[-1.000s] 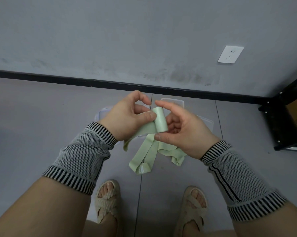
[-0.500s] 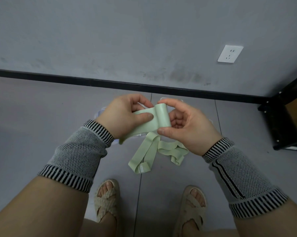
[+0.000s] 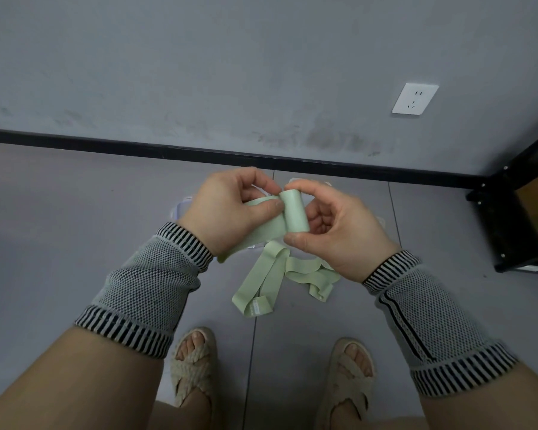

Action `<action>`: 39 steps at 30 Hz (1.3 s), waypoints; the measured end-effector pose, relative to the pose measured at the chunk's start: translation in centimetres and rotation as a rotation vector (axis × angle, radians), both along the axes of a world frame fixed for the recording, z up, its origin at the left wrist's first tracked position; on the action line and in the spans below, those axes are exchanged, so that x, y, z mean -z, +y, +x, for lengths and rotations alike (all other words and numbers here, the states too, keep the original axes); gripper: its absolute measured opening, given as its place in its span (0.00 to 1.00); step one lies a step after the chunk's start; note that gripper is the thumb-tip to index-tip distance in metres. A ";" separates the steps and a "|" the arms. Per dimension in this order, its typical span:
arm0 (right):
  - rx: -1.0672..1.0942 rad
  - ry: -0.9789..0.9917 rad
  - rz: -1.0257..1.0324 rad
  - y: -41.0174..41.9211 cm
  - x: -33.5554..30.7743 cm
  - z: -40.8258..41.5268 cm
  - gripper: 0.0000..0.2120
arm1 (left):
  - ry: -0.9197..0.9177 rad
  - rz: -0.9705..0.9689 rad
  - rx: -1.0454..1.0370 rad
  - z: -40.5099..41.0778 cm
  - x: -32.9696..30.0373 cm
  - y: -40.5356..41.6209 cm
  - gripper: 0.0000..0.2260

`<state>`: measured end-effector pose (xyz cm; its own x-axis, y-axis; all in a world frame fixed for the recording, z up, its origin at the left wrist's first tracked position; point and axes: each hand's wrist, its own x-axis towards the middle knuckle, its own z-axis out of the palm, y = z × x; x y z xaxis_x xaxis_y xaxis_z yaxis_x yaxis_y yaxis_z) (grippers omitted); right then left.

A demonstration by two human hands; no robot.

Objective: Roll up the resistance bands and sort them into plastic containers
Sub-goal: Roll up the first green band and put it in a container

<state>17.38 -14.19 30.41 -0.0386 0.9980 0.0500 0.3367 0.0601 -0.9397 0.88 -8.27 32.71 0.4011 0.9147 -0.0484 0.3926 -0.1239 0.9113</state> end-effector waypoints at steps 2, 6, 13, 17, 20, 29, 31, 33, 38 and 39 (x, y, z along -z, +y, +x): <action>0.008 -0.022 0.005 0.1 0.2 0.0 0.29 | -0.033 -0.022 -0.006 0.3 0.0 -0.1 0.04; -0.002 -0.074 0.007 0.1 0.3 -0.1 0.30 | -0.010 0.005 -0.033 0.7 0.5 0.0 0.07; -0.003 -0.117 -0.012 -0.2 0.1 -0.5 0.31 | 0.043 0.008 -0.033 0.6 0.9 0.2 0.07; 0.003 -0.120 -0.022 -0.3 0.2 -0.4 0.33 | 0.014 -0.031 -0.015 0.3 0.9 0.4 0.05; 0.006 -0.072 -0.061 -0.2 0.3 -0.2 0.35 | -0.001 -0.049 -0.019 -0.1 0.9 0.5 0.05; 0.080 0.225 -0.152 -0.1 0.1 0.0 0.20 | -0.031 -0.081 0.047 0.2 0.9 0.3 0.03; 0.094 0.244 -0.148 0.0 0.0 0.0 0.19 | -0.032 -0.076 0.052 0.3 0.9 0.2 0.02; 0.118 0.273 -0.135 0.0 0.0 0.0 0.18 | -0.046 -0.070 0.043 0.4 0.9 0.0 0.03; 0.141 0.291 -0.135 0.0 -0.1 0.0 0.16 | -0.013 -0.072 0.028 0.3 0.9 0.2 0.02; 0.149 0.291 -0.135 0.0 -0.1 0.1 0.16 | 0.007 -0.067 0.027 0.2 1.0 0.3 0.02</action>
